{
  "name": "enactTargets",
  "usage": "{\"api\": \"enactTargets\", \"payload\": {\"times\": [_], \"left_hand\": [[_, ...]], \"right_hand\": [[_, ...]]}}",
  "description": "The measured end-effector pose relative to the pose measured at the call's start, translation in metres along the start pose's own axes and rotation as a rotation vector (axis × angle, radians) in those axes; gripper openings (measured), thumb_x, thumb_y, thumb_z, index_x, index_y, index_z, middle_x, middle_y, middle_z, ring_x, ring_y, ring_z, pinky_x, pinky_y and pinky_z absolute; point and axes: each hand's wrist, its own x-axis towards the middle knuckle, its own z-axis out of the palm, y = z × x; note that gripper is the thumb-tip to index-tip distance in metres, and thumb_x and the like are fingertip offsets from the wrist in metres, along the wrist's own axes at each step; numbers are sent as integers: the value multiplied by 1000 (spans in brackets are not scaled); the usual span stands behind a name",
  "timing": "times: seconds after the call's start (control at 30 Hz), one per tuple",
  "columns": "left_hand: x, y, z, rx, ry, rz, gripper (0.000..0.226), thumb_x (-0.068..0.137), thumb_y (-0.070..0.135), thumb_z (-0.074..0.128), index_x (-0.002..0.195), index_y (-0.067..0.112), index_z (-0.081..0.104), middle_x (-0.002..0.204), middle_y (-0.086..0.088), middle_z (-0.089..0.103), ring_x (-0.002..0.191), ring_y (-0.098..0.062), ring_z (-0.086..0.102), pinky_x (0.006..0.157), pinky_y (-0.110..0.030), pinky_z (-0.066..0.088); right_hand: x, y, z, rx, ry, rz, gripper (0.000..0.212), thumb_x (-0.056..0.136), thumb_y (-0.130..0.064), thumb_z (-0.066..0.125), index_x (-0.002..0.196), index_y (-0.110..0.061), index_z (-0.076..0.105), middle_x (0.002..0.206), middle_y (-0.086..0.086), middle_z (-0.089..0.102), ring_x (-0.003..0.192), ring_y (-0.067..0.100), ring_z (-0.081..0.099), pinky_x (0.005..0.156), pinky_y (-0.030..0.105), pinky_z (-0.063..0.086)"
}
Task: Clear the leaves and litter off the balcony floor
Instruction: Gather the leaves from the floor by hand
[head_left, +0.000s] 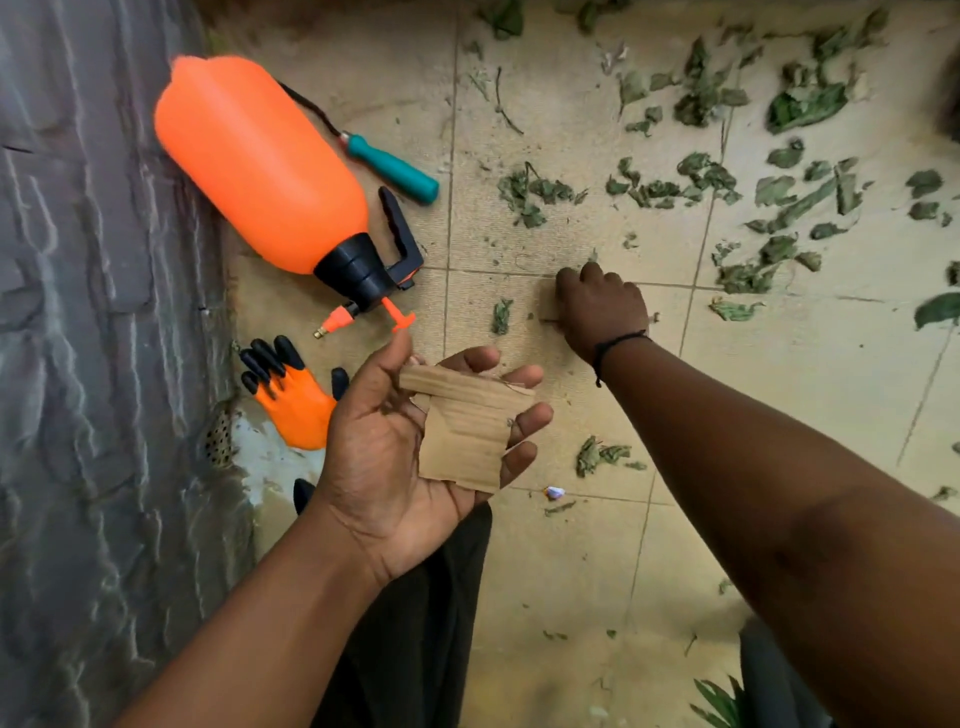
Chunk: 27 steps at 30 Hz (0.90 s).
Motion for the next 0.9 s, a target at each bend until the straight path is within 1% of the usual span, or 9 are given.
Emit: {"api": "enactTargets", "payload": {"times": [0.27, 0.37, 0.43, 0.53, 0.7, 0.77, 0.8, 0.83, 0.9], "left_hand": [[14, -6, 8, 34, -1, -3, 61, 85, 64, 39, 100, 21, 79, 124, -14, 68, 104, -35, 65, 76, -36, 56], [20, -10, 12, 19, 69, 40, 61, 85, 65, 40, 99, 20, 78, 123, -14, 68, 106, -35, 64, 79, -37, 53], [23, -14, 13, 14, 130, 77, 60, 84, 65, 41, 97, 20, 78, 123, -14, 68, 103, -34, 65, 78, -36, 52], [25, -19, 15, -3, 191, 122, 64, 84, 70, 39, 92, 21, 80, 121, -12, 69, 102, -32, 65, 80, -36, 50], [21, -29, 26, 79, 115, 153, 77, 93, 69, 26, 56, 23, 76, 85, -7, 75, 77, -21, 70, 71, -34, 42], [9, -30, 44, 140, -35, 126, 72, 95, 60, 29, 56, 22, 76, 87, -8, 76, 83, -21, 72, 70, -31, 45], [9, -34, 46, 138, 11, 102, 61, 92, 55, 39, 59, 20, 76, 87, -6, 76, 83, -18, 72, 74, -31, 49], [20, -36, 26, 116, -63, 160, 48, 88, 50, 48, 62, 21, 76, 84, 3, 74, 76, -10, 71, 79, -33, 51], [98, -88, -113, 78, 104, 247, 29, 76, 67, 62, 98, 52, 72, 85, 37, 56, 39, 6, 45, 94, -61, 44]], "right_hand": [[1, 34, -5, 98, -119, 49, 46, 86, -44, 64, 119, -14, 51, 122, 14, 53, 115, 36, 46, 88, 41, 38], [-15, 44, -26, 620, -57, 180, 21, 84, -34, 68, 90, -19, 54, 93, 7, 61, 89, 25, 56, 69, 30, 36], [-38, 37, -48, 1055, -24, 288, 17, 85, -20, 72, 82, -17, 55, 75, 0, 60, 67, 13, 55, 58, 24, 40], [-88, 16, -89, 1400, -81, 294, 18, 81, -11, 76, 77, -15, 60, 66, -1, 63, 57, 11, 56, 52, 20, 45], [-161, -22, -127, 1611, -328, 121, 9, 84, 0, 71, 78, -7, 67, 61, 4, 67, 49, 12, 58, 48, 22, 49], [-169, -26, -126, 1583, -317, 105, 12, 83, -2, 73, 76, -9, 67, 58, -1, 64, 49, 8, 56, 48, 19, 46], [-172, -28, -127, 1554, -343, 72, 10, 84, -2, 72, 78, -9, 68, 58, -4, 62, 49, 4, 55, 49, 16, 44], [-173, -31, -130, 1518, -412, 38, 5, 87, -2, 69, 83, -5, 69, 58, -4, 61, 47, -1, 52, 51, 12, 41], [-175, -35, -135, 1533, -607, 48, 21, 100, 1, 47, 112, 12, 61, 59, 20, 45, 41, 9, 42, 49, 15, 36]]}}
